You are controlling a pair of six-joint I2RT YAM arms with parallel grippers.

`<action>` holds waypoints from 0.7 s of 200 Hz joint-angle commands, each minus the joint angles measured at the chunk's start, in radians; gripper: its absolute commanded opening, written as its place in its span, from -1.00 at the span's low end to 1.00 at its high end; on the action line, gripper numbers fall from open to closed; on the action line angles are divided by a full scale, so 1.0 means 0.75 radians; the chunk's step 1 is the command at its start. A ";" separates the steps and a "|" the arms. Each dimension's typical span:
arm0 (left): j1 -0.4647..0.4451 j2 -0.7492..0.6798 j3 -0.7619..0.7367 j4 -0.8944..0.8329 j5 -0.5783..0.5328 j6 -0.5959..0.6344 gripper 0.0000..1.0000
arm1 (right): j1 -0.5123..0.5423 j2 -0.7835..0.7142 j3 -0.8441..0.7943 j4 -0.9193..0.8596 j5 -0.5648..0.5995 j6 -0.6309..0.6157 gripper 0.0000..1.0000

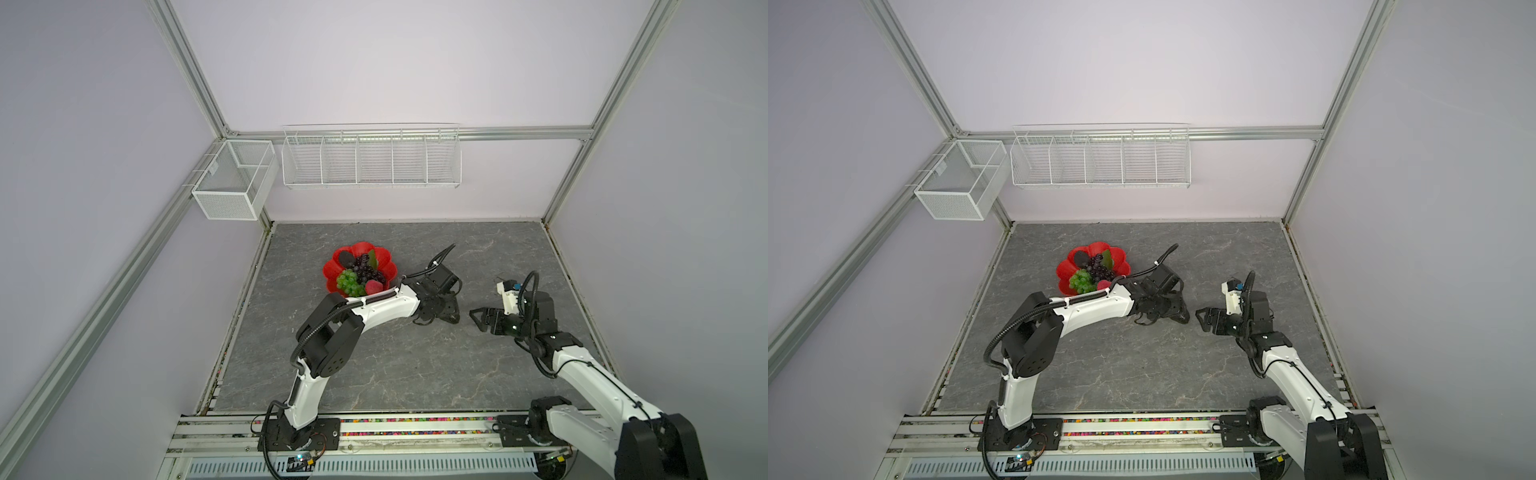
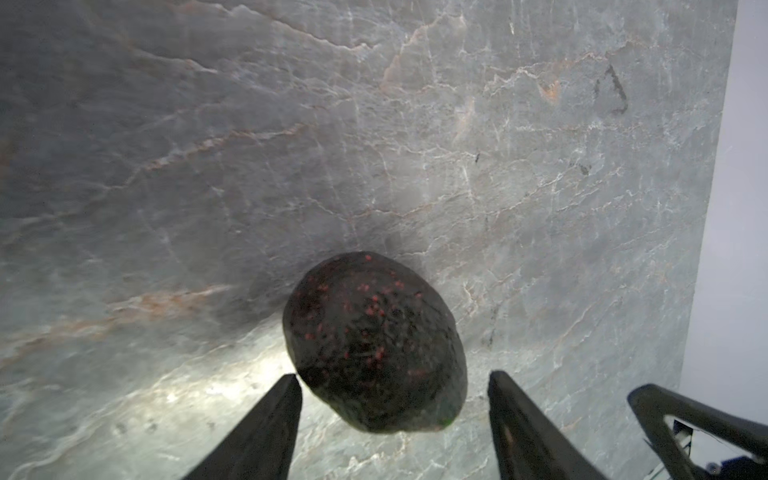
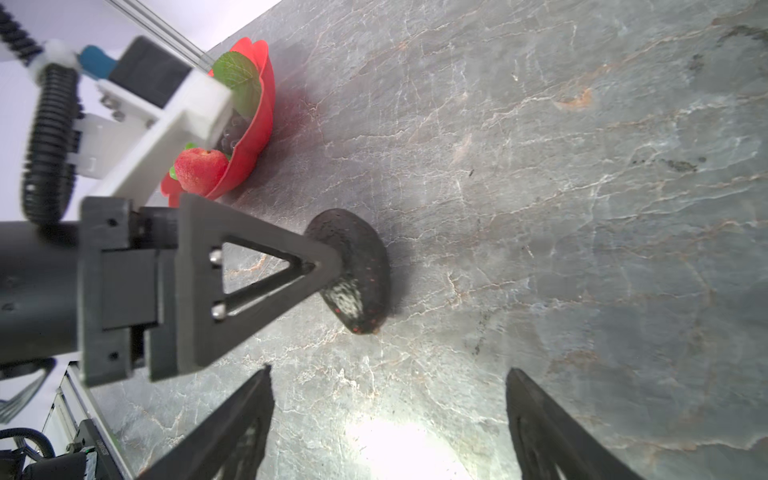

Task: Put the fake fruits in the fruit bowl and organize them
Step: 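Return the left gripper to the second avocado and grasp it, then lift the second avocado with the left gripper and release it into the bowl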

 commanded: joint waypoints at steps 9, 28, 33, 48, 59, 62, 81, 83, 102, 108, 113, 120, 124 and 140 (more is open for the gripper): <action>0.001 0.063 0.040 -0.078 -0.027 -0.042 0.40 | -0.008 -0.030 -0.030 0.015 -0.017 -0.028 0.77; 0.003 0.076 0.055 -0.118 -0.041 -0.003 0.40 | -0.009 -0.049 -0.043 0.028 -0.018 -0.023 0.77; 0.003 0.094 0.078 -0.144 -0.042 0.013 0.40 | -0.009 -0.047 -0.041 0.029 -0.019 -0.023 0.77; 0.003 0.146 0.160 -0.204 -0.060 0.056 0.40 | -0.009 -0.040 -0.033 0.020 -0.028 -0.025 0.77; 0.005 0.168 0.196 -0.223 -0.079 0.079 0.39 | -0.009 -0.045 -0.031 0.012 -0.031 -0.024 0.77; 0.007 0.173 0.203 -0.228 -0.084 0.084 0.39 | -0.008 -0.047 -0.031 0.009 -0.031 -0.026 0.77; 0.021 0.180 0.204 -0.233 -0.089 0.116 0.31 | -0.009 -0.085 -0.043 -0.001 -0.032 -0.025 0.77; 0.023 0.181 0.202 -0.232 -0.087 0.120 0.29 | -0.009 -0.088 -0.044 -0.001 -0.032 -0.026 0.77; 0.043 0.152 0.157 -0.199 -0.078 0.144 0.13 | -0.009 -0.086 -0.046 -0.004 -0.029 -0.027 0.77; 0.048 0.134 0.135 -0.177 -0.076 0.154 0.06 | -0.009 -0.075 -0.042 -0.002 -0.032 -0.027 0.77; 0.053 0.114 0.116 -0.159 -0.075 0.165 0.01 | -0.009 -0.061 -0.039 0.000 -0.039 -0.027 0.77; 0.062 0.083 0.084 -0.126 -0.067 0.181 -0.05 | -0.008 -0.043 -0.034 0.007 -0.050 -0.025 0.77; 0.069 0.063 0.062 -0.100 -0.057 0.196 -0.07 | -0.007 -0.032 -0.030 0.013 -0.059 -0.022 0.77; 0.099 -0.050 -0.039 -0.006 -0.036 0.236 -0.15 | -0.004 0.020 -0.008 0.045 -0.102 -0.013 0.77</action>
